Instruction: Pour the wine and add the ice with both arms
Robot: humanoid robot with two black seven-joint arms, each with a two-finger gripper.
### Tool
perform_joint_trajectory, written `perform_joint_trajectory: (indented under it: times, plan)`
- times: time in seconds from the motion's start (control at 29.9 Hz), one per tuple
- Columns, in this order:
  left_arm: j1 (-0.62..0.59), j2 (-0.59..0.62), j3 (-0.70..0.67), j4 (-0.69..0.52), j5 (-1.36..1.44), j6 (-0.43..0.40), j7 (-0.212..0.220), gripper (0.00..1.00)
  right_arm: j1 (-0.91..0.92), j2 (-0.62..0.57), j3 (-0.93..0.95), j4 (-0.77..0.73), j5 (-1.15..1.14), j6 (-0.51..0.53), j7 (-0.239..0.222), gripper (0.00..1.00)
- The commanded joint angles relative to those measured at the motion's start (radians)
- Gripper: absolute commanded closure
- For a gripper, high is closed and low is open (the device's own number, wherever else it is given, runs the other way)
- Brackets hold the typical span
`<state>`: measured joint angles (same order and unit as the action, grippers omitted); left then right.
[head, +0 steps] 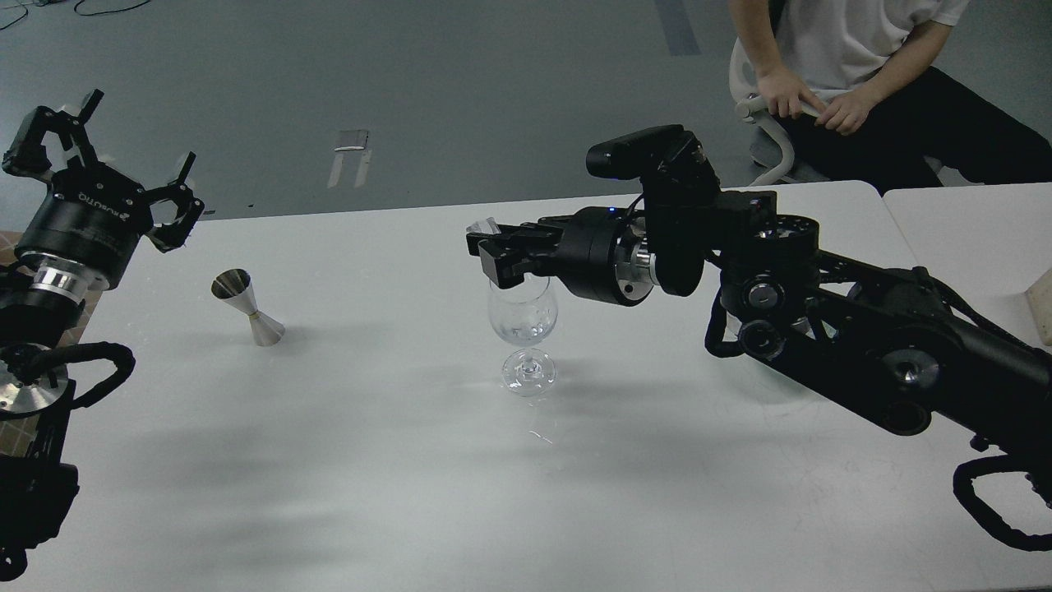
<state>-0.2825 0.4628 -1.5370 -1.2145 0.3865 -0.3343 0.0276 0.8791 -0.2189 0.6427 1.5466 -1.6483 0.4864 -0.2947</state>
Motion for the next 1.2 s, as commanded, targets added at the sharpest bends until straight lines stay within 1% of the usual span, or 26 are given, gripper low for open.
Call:
perform_joint_trajectory:
  times: [0.0, 0.27, 0.43, 0.67, 0.94, 1.07, 1.1, 1.17]
  plan:
    - [0.000, 0.000, 0.000, 0.000, 0.000, 0.000, 0.000, 0.03, -0.009, -0.026, 0.000, 0.007, 0.005, 0.000, 0.000, 0.82]
    - [0.000, 0.000, -0.005, 0.000, 0.000, -0.002, -0.002, 0.03, -0.014, -0.036, -0.002, 0.003, 0.004, 0.000, 0.000, 0.82]
    - [0.005, -0.001, -0.009, 0.000, 0.000, -0.003, -0.002, 0.03, -0.015, -0.036, -0.015, 0.003, 0.004, 0.000, 0.000, 0.73]
    - [0.005, 0.000, -0.009, 0.000, 0.000, -0.003, 0.000, 0.03, -0.012, -0.031, -0.032, 0.003, 0.001, 0.000, 0.000, 0.71]
    - [0.005, 0.000, -0.009, 0.000, 0.000, -0.003, -0.002, 0.03, -0.012, -0.034, -0.032, 0.004, 0.002, 0.000, 0.000, 0.59]
    - [0.008, 0.000, -0.009, 0.000, 0.000, -0.003, 0.000, 0.03, -0.014, -0.034, -0.032, 0.006, 0.001, 0.000, 0.000, 0.58]
    - [0.008, 0.000, -0.009, 0.000, -0.001, -0.003, 0.000, 0.03, -0.014, -0.034, -0.032, 0.006, 0.001, -0.002, 0.000, 0.54]
    - [0.008, 0.000, -0.011, 0.000, 0.000, -0.003, 0.000, 0.03, -0.014, -0.034, -0.032, 0.006, 0.001, -0.002, 0.000, 0.54]
